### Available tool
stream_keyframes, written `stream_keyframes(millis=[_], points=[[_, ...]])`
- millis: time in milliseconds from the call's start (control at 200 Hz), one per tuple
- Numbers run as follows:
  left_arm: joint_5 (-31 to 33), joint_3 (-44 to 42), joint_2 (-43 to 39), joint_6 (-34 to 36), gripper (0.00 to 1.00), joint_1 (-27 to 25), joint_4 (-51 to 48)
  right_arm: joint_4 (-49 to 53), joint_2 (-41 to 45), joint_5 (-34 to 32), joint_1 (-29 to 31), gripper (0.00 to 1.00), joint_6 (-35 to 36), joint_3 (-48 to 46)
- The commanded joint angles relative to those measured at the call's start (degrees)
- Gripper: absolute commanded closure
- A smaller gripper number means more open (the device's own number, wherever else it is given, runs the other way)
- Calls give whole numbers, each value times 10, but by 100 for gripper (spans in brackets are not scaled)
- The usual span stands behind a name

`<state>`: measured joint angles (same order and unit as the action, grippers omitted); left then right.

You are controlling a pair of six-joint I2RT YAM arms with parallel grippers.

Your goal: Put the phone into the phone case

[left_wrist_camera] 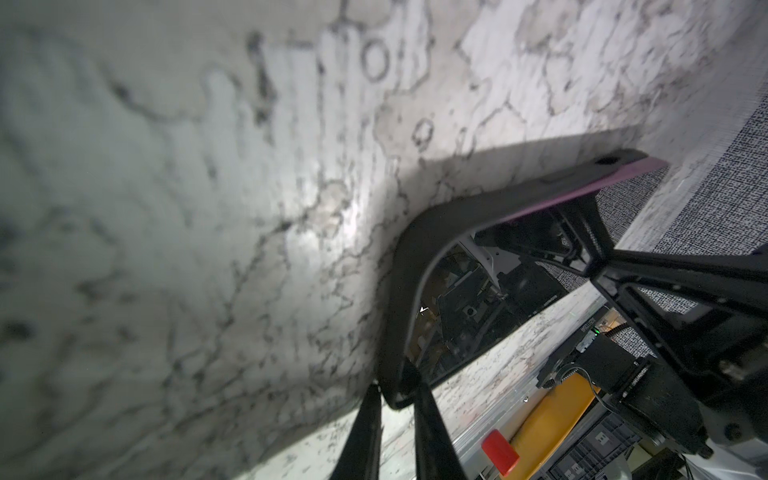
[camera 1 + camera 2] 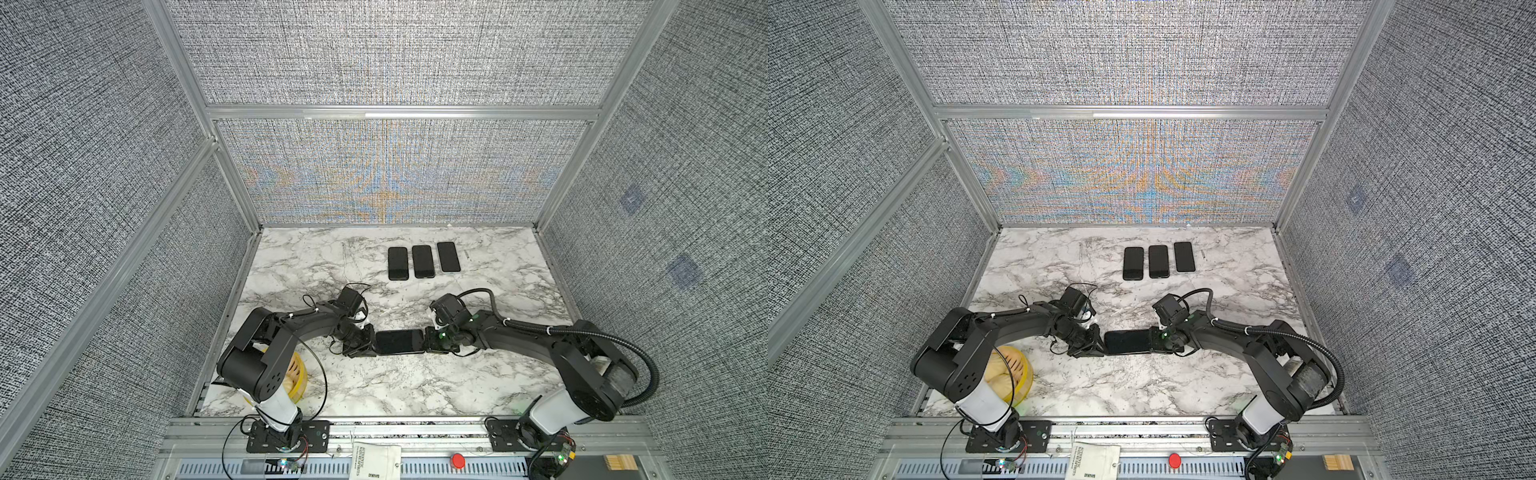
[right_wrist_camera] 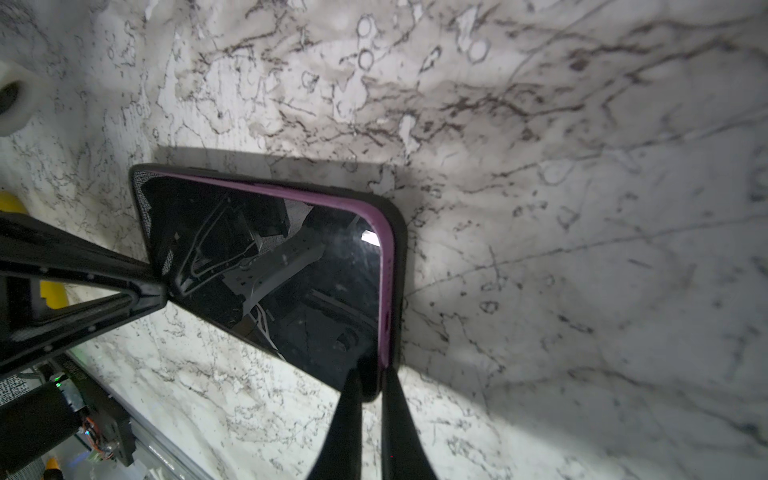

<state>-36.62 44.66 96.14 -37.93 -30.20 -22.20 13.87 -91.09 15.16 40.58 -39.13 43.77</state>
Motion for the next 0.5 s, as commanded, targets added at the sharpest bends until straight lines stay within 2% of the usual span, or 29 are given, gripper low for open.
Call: stream_keyframes(millis=[0,250,420,495], points=[[23,-4,7,4,84,-2,18,-19,-32,15,10,91,2,-18],[23,-2,5,5,84,-2,16,-13,-36,16,10,93,0,-16],[41,-4,-14,2,83,-2,8,69,36,-20,8,90,22,17],[59,-3,-26,0,77,0,-2,99,59,-35,1,85,42,35]])
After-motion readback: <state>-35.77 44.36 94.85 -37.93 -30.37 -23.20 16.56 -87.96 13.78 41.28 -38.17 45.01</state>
